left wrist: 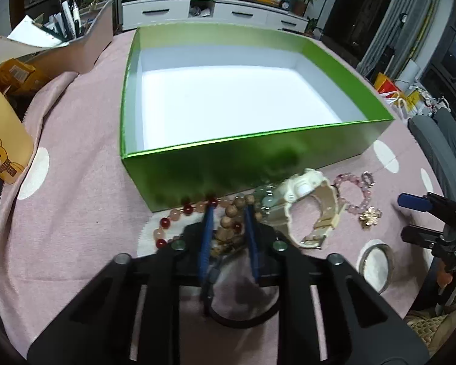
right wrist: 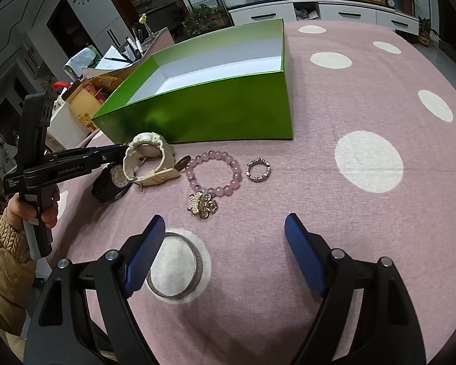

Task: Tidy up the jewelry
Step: 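Reach the left gripper to the brown wooden bead bracelet and grasp it, then grasp the small silver ring with the right gripper while the left lifts the beads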

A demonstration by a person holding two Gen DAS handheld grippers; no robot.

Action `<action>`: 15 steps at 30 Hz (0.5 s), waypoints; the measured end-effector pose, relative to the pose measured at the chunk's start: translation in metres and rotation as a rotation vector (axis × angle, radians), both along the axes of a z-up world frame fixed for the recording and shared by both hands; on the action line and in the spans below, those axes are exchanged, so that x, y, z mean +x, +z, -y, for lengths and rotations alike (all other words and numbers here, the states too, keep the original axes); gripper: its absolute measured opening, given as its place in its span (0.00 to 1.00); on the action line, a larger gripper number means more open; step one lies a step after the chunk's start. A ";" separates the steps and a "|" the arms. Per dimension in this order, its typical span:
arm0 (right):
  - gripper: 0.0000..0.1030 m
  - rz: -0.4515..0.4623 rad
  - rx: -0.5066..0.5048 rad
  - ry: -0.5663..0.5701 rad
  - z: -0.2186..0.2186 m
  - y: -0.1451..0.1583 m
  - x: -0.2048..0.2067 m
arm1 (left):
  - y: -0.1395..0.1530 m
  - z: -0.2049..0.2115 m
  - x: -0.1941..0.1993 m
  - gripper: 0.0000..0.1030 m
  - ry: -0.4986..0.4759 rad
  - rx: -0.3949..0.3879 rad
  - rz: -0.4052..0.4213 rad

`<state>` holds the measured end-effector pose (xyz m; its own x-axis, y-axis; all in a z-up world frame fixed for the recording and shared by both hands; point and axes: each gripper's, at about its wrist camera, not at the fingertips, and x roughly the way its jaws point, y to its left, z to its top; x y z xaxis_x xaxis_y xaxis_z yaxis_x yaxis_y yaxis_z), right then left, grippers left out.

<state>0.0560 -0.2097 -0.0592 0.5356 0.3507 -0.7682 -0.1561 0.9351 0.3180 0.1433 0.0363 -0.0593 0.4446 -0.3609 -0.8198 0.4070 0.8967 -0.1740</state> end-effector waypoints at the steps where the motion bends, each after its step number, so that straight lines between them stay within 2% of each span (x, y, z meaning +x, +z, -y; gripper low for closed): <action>1: 0.80 -0.001 -0.001 0.000 0.000 0.000 0.000 | -0.001 -0.001 0.001 0.11 0.008 -0.006 -0.003; 2: 0.80 -0.002 -0.003 0.000 0.000 0.000 0.001 | 0.000 -0.002 0.002 0.07 0.017 -0.010 0.001; 9: 0.80 0.017 -0.020 0.003 0.000 0.004 0.005 | 0.016 -0.009 -0.011 0.07 0.091 -0.073 0.067; 12: 0.80 0.029 -0.036 0.003 0.000 0.005 0.010 | 0.034 -0.016 -0.022 0.07 0.137 -0.125 0.119; 15: 0.73 0.043 -0.077 0.004 0.004 0.005 0.019 | 0.053 -0.022 -0.034 0.07 0.156 -0.167 0.170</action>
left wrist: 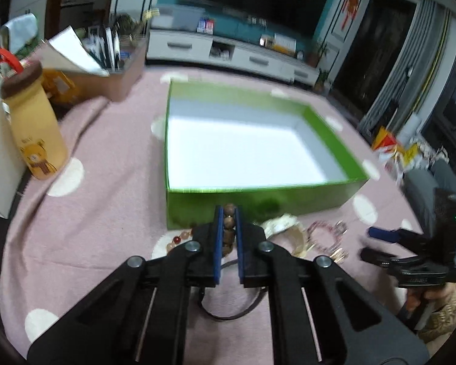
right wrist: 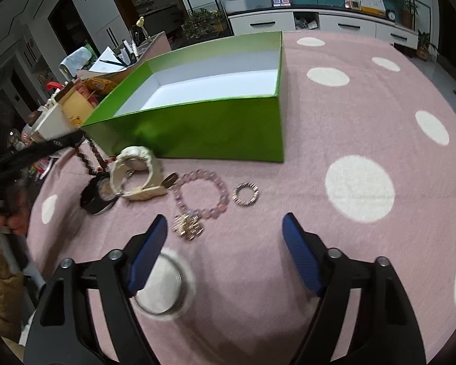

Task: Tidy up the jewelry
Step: 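Grasp the small silver ring with the right gripper while the left lifts the beads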

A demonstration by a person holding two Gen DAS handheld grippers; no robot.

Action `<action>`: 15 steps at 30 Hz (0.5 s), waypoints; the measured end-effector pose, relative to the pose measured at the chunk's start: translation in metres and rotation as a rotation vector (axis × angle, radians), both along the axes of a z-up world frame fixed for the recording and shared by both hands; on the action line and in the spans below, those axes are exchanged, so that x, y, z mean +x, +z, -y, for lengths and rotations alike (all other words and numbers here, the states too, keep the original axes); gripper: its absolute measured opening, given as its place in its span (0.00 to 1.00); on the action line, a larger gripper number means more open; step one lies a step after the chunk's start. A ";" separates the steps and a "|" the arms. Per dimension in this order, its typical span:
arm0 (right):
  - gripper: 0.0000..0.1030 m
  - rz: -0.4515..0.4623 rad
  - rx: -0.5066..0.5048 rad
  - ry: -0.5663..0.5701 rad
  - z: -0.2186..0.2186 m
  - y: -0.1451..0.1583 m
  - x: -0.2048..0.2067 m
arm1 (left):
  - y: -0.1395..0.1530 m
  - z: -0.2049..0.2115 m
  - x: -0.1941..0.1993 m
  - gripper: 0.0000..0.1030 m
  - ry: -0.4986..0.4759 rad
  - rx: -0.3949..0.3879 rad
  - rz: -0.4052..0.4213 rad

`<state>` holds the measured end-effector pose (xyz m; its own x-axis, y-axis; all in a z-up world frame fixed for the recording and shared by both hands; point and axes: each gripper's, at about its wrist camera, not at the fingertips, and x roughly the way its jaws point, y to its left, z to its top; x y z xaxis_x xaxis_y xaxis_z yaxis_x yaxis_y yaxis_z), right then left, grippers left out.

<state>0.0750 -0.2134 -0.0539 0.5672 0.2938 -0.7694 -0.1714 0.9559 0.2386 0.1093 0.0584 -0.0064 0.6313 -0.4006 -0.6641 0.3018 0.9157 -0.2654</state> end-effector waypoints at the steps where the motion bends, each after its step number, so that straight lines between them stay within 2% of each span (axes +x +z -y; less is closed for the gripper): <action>1: 0.69 0.002 -0.022 0.001 0.001 -0.001 0.003 | 0.007 -0.003 -0.004 0.07 0.010 -0.015 0.016; 6: 0.59 -0.001 -0.152 0.046 0.001 -0.012 0.016 | 0.026 -0.011 -0.013 0.07 0.021 -0.048 0.047; 9: 0.51 0.023 -0.252 0.100 -0.009 -0.019 0.021 | 0.027 -0.012 -0.017 0.07 0.020 -0.054 0.046; 13: 0.40 0.051 -0.269 0.158 -0.016 -0.019 0.031 | 0.029 -0.011 -0.016 0.07 0.019 -0.056 0.044; 15: 0.29 0.055 -0.257 0.178 -0.018 -0.019 0.036 | 0.030 -0.009 -0.016 0.07 0.018 -0.053 0.044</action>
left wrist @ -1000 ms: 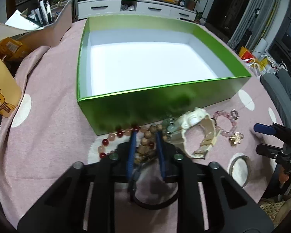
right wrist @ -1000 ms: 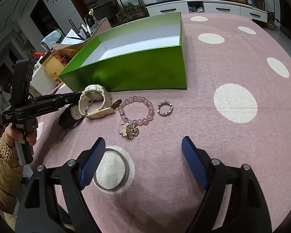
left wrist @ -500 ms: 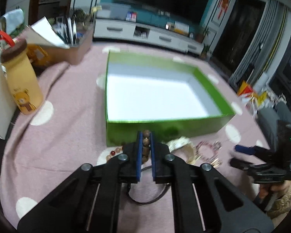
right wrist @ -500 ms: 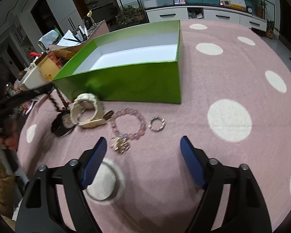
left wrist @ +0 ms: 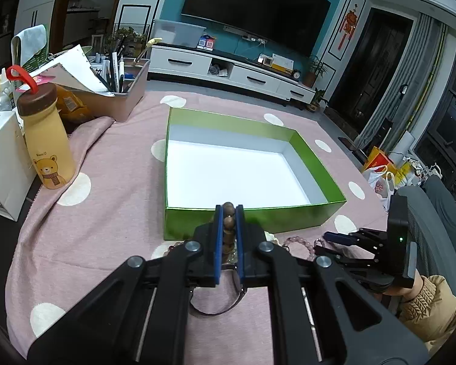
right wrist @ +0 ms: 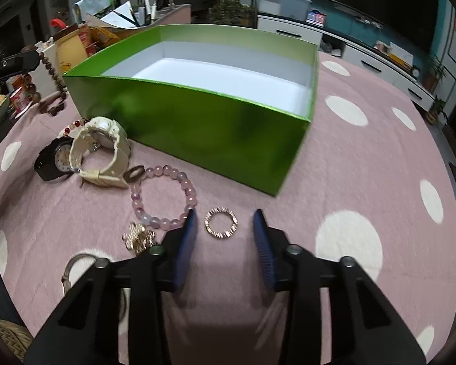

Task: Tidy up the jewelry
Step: 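Grasp the small silver ring with the right gripper while the left lifts the beads, then release the bead bracelet into the green box with the left gripper while the right drops the ring in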

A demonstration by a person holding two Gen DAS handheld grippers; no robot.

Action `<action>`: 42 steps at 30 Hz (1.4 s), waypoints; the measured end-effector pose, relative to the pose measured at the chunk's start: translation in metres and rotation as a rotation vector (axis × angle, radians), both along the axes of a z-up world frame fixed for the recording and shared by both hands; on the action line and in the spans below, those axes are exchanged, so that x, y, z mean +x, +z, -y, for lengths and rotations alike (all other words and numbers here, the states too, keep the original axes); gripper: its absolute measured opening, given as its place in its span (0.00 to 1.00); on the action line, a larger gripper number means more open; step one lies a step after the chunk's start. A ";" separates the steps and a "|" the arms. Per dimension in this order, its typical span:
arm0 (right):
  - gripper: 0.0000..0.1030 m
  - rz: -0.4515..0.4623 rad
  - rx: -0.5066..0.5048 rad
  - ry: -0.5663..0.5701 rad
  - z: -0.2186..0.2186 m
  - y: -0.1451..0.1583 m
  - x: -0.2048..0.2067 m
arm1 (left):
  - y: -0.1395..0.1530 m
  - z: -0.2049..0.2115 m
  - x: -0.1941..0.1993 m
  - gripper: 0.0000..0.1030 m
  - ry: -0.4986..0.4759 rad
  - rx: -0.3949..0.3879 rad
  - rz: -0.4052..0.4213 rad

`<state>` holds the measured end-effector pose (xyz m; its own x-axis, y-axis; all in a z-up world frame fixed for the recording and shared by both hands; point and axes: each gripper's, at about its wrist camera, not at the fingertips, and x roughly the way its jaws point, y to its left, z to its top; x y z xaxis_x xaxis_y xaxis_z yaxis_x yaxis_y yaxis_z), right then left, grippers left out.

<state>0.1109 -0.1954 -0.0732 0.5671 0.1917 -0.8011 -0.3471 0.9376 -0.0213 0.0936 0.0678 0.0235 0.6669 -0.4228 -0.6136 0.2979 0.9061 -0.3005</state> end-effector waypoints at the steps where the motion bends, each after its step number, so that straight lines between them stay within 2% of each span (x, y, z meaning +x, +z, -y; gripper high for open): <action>1: 0.21 -0.002 0.006 0.009 -0.001 0.000 0.001 | 0.000 0.001 0.000 0.07 -0.001 0.001 0.001; 7: 0.20 0.013 -0.002 0.005 0.000 0.004 -0.005 | 0.003 0.004 0.002 0.07 0.005 0.012 -0.001; 14: 0.20 0.148 0.106 0.002 0.013 0.067 -0.008 | 0.020 0.014 0.017 0.07 0.007 0.037 0.035; 20: 0.20 0.222 0.141 -0.003 0.012 0.094 0.018 | 0.029 0.033 0.046 0.07 0.020 0.085 0.054; 24: 0.20 0.207 0.167 -0.021 0.009 0.090 0.044 | 0.024 0.045 0.072 0.07 0.028 0.108 0.037; 31: 0.21 0.115 0.159 -0.039 0.001 0.061 0.082 | -0.010 0.057 0.107 0.07 0.043 0.157 -0.059; 32: 0.25 0.102 0.164 -0.045 0.001 0.059 0.086 | -0.014 0.057 0.110 0.13 0.051 0.158 -0.071; 33: 0.30 0.094 0.165 -0.055 0.002 0.056 0.089 | -0.017 0.056 0.113 0.26 0.054 0.150 -0.082; 34: 0.39 0.093 0.166 -0.066 0.003 0.055 0.089 | -0.018 0.055 0.113 0.34 0.061 0.150 -0.085; 35: 0.43 0.094 0.175 -0.081 0.006 0.055 0.089 | -0.018 0.054 0.114 0.48 0.067 0.152 -0.083; 36: 0.44 0.096 0.192 -0.088 0.009 0.056 0.088 | -0.018 0.053 0.113 0.54 0.069 0.153 -0.079; 42: 0.47 0.113 0.271 -0.130 0.034 0.066 0.069 | -0.016 0.039 0.099 0.68 0.095 0.143 -0.071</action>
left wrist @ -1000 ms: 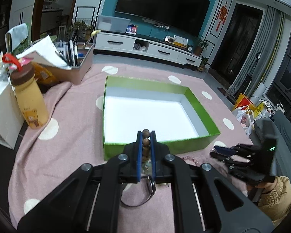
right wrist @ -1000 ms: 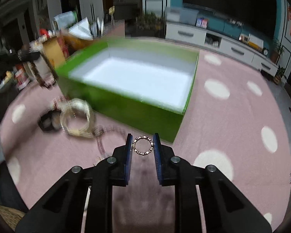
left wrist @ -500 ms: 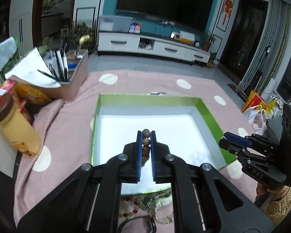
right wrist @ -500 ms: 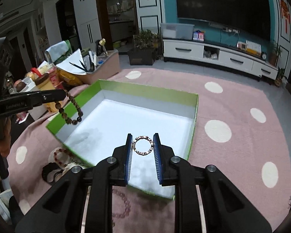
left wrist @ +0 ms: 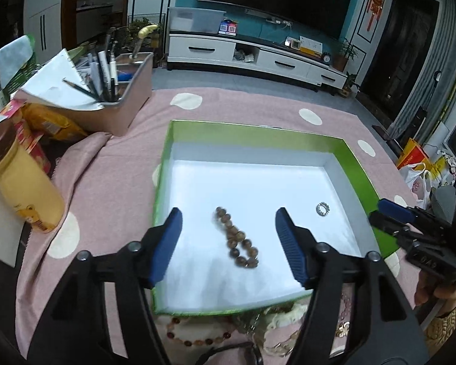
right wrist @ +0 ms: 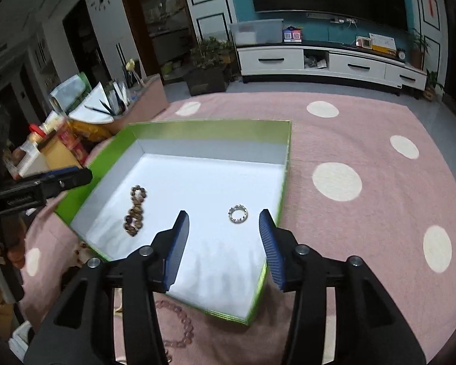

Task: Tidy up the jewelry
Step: 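Release the bead bracelet into the green box with the left gripper while the right drops the ring in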

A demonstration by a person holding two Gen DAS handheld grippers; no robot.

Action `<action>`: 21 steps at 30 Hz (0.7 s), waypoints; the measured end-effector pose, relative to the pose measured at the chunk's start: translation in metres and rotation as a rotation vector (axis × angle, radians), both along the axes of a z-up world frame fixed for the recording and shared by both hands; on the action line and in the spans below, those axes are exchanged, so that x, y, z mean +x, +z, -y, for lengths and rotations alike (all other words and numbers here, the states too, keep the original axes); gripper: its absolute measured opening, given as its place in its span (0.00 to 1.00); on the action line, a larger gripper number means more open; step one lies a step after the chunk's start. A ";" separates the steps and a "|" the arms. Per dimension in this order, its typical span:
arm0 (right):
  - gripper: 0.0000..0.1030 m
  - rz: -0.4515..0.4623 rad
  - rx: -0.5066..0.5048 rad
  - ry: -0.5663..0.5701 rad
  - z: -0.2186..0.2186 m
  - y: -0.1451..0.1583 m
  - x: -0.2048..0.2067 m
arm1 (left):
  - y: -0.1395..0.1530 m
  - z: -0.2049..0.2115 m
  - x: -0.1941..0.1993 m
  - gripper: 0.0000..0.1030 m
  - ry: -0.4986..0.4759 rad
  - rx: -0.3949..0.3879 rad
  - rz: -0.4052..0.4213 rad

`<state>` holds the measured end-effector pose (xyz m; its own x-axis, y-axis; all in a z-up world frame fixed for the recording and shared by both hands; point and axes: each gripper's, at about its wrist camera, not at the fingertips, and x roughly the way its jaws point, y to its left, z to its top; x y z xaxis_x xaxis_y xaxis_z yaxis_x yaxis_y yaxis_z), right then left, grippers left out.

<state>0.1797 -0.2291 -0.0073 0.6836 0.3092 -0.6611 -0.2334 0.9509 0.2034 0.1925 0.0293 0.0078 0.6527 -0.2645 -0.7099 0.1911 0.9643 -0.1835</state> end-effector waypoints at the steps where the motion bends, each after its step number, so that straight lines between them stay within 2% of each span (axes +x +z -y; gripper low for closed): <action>1: 0.47 0.007 0.015 -0.004 0.005 0.003 -0.006 | 0.000 -0.004 -0.004 0.69 0.007 -0.002 0.000; 11: 0.49 0.018 0.045 -0.050 0.032 0.013 -0.056 | -0.001 -0.040 -0.052 0.75 0.083 -0.011 -0.017; 21: 0.49 -0.022 0.044 -0.025 0.025 0.005 -0.092 | -0.016 -0.064 -0.103 0.75 0.144 -0.008 -0.065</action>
